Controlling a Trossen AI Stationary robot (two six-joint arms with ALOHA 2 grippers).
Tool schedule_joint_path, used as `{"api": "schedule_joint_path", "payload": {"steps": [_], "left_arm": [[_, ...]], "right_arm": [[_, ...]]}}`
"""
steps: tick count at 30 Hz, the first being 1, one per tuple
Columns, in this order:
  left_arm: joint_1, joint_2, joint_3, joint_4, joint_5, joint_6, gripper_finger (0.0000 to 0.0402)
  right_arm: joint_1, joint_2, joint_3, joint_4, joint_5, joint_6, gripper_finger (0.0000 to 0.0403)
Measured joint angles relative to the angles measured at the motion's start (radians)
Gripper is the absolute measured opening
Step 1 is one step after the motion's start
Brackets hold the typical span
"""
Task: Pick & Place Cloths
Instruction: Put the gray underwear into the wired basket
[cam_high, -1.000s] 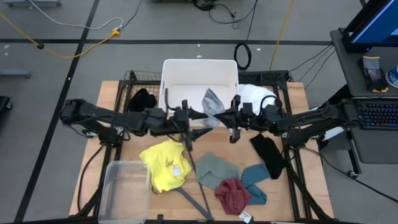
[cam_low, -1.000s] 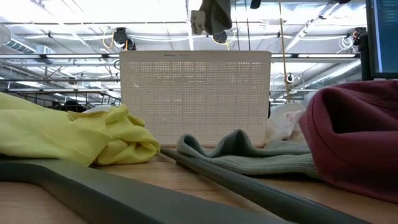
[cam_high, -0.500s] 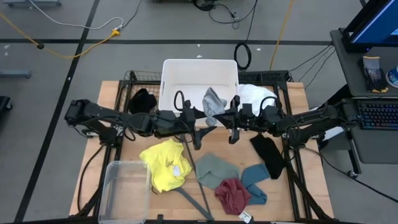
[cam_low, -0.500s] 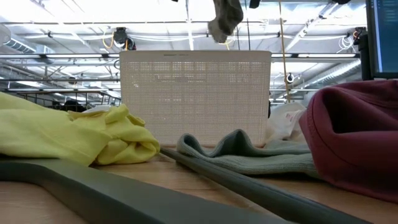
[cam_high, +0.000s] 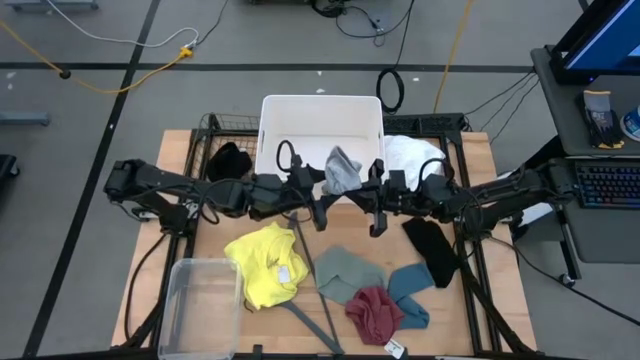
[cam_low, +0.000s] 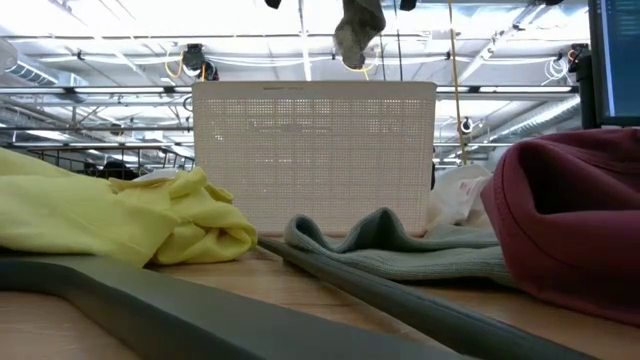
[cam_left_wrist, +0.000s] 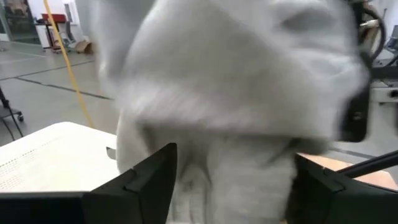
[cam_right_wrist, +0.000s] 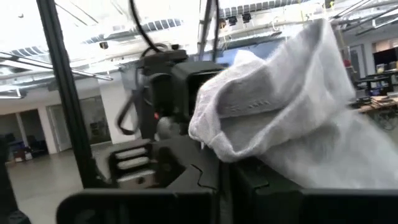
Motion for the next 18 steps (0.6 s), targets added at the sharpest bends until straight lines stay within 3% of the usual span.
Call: {"api": "schedule_joint_path", "payload": {"steps": [4,10,18], "left_arm": [[0.0,0.0,0.0,-0.013,-0.005,-0.002,0.017],[0.0,0.0,0.0,-0.019,0.009,-0.011,0.002],[-0.006,0.0,0.0,-0.023,0.036,-0.014,0.0006]], "right_arm": [[0.006,0.003,0.0,-0.002,-0.002,0.0,0.0],[0.007,0.003,0.0,-0.023,-0.006,0.0,0.0018],[0.008,0.003,0.0,-0.091,-0.009,0.0,0.0066]]}}
